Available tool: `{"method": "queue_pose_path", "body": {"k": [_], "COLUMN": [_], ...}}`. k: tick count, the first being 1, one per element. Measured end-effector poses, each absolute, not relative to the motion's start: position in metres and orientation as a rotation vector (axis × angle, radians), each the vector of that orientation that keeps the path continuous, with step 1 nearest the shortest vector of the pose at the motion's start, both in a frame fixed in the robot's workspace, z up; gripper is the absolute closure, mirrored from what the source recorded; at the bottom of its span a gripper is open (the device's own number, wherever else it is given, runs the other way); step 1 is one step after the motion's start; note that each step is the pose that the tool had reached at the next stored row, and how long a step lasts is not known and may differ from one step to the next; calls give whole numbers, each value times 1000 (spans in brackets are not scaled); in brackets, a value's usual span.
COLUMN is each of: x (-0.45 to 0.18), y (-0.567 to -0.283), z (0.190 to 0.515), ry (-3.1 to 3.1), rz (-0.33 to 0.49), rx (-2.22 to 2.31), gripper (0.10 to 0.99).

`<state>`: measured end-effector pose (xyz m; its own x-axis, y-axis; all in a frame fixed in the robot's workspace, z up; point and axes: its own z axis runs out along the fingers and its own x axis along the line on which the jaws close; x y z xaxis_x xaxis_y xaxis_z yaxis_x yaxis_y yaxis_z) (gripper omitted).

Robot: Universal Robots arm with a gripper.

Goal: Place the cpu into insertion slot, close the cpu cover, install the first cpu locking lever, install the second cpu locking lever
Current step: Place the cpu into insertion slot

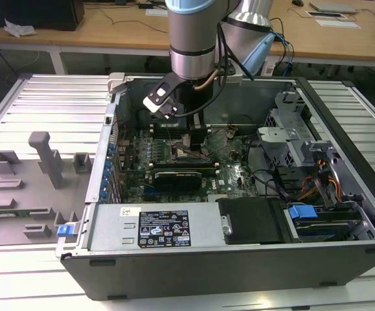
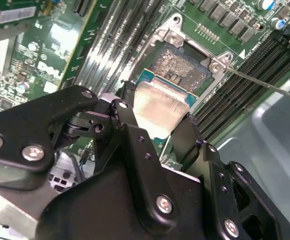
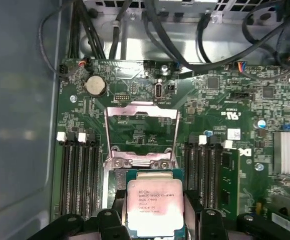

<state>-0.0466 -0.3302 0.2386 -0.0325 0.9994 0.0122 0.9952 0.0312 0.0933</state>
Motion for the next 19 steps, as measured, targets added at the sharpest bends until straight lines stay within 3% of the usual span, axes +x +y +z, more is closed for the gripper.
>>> {"method": "queue_pose_path", "body": {"k": [19], "x": [-56], "y": [-323], "z": [213], "ry": [2203], "rz": [116], "rx": [2157], "gripper": [545]}}
